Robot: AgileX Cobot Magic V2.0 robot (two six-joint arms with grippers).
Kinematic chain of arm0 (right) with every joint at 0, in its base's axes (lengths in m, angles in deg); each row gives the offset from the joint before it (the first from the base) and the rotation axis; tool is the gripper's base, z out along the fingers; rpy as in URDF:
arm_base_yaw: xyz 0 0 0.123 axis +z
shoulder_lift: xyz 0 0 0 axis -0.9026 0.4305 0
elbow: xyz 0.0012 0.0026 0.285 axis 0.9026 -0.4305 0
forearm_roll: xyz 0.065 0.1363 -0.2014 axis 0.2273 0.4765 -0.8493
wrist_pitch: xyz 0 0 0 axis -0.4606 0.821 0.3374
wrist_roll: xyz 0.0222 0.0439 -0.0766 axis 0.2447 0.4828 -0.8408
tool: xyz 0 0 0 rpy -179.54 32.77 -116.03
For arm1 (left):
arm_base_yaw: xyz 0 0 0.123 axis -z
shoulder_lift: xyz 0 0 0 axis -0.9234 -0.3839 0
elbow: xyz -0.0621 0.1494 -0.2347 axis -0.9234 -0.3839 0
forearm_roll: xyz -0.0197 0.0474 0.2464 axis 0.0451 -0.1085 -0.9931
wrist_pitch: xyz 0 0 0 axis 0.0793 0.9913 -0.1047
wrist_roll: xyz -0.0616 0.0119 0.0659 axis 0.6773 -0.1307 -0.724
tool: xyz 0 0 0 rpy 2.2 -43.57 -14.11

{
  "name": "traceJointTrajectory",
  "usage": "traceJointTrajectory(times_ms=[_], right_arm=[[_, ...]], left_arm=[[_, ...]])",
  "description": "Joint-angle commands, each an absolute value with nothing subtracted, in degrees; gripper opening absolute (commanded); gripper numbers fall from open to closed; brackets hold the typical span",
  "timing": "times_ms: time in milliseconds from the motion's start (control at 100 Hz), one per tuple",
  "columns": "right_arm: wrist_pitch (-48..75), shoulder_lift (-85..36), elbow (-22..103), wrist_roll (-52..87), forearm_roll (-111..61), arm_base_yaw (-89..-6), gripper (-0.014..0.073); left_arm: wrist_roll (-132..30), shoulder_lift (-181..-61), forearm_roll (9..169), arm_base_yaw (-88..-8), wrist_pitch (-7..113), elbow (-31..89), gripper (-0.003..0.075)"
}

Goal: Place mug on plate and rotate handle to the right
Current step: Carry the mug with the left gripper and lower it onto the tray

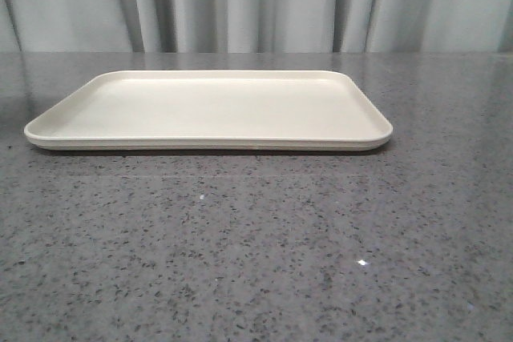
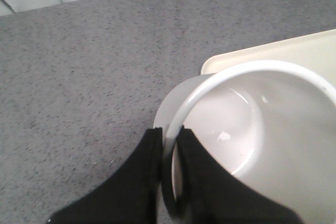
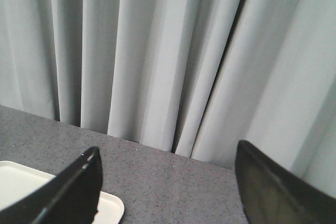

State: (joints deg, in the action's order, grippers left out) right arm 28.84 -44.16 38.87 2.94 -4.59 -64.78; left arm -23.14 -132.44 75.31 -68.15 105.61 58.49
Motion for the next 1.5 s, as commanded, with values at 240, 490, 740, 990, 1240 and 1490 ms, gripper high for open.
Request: traceJointTrajectory(times_ms=[240,490,740,990,1240,1490], right_arm=[[25.07,-43.58,40.92,2.63,-3.84,-65.17,0.0528],[25.07,-43.58,40.92,2.63,-3.84,-65.17,0.0528],[25.07,-43.58,40.92,2.63,-3.84,-65.17,0.0528],[25.14,-43.58,40.92,2.63,-3.84,-65.17,0.0528],[25.14,-43.58,40.92,2.63,-3.84,-65.17,0.0528],[25.13,-43.2,40.92,2.63,-3.84,-65.17,0.0528]], left_arm=[[-24.5,-137.68,78.96,-58.45,101.5,64.61,-0.002],[-24.5,-144.51,77.5,-49.87,101.5,71.59,-0.002],[-24.37,-152.57,77.19,-46.28,101.35,75.33,-0.002],[-24.37,-159.57,77.19,-44.13,101.31,75.33,-0.002],[-24.37,-163.66,77.19,-42.38,102.28,75.33,-0.002],[-24.37,-165.54,77.31,-41.98,105.53,75.21,-0.002]])
